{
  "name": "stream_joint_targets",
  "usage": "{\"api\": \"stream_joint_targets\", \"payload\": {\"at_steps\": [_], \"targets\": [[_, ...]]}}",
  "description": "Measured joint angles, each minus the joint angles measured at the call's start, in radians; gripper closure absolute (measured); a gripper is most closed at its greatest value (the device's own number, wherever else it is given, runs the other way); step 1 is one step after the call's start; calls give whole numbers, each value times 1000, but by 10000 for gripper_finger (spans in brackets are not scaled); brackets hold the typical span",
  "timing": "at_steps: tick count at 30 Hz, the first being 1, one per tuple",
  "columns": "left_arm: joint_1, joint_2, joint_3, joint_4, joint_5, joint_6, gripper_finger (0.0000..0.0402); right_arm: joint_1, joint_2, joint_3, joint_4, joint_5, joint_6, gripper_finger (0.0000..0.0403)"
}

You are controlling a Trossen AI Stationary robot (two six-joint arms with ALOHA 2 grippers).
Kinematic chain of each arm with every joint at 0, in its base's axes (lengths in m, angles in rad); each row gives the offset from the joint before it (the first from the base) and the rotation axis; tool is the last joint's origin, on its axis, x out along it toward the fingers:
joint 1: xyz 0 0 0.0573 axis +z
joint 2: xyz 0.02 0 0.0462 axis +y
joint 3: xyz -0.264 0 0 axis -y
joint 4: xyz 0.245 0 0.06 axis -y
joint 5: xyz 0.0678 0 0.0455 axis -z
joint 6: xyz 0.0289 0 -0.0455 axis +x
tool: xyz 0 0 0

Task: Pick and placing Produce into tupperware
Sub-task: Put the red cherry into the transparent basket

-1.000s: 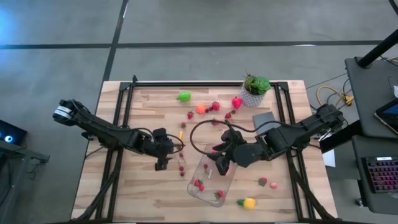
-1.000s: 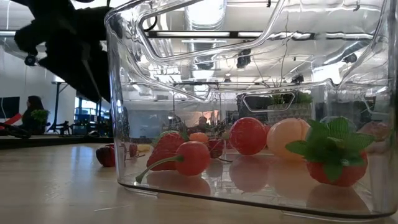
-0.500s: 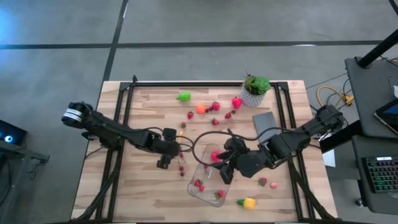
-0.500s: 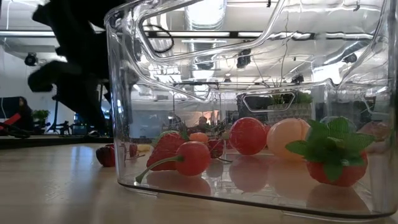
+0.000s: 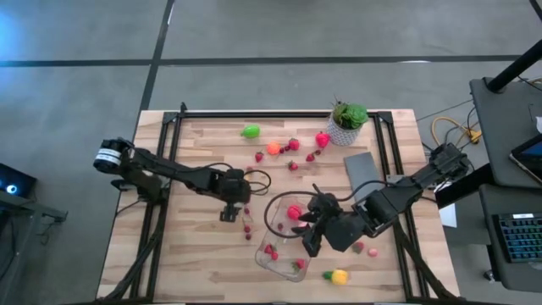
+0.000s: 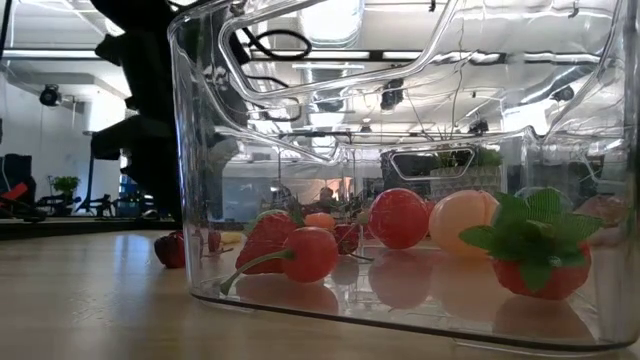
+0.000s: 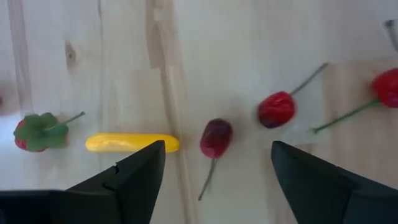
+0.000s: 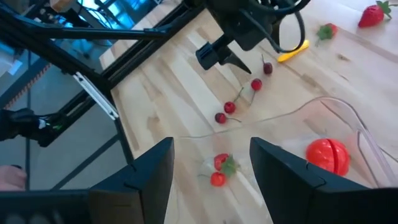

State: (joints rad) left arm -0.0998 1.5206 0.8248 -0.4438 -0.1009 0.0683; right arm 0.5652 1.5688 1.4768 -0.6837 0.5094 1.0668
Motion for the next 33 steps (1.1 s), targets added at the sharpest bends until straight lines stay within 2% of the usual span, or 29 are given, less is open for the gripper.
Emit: {"api": "stream_joint_targets", "payload": {"at_steps": [8,12,26,33], "targets": [[47,-3,-1,84,88,-1,185,0,0,-27,-13,-10,15,199],[54,12,-5,131,102,-2,193,0,0,-27,-24,-10,12,199],[54,100,-11,120,119,-2,195,0,-3,-27,-85,-11,33,199],[55,102,-12,119,123,-5,240,0,-3,-27,-92,-11,33,199]]}}
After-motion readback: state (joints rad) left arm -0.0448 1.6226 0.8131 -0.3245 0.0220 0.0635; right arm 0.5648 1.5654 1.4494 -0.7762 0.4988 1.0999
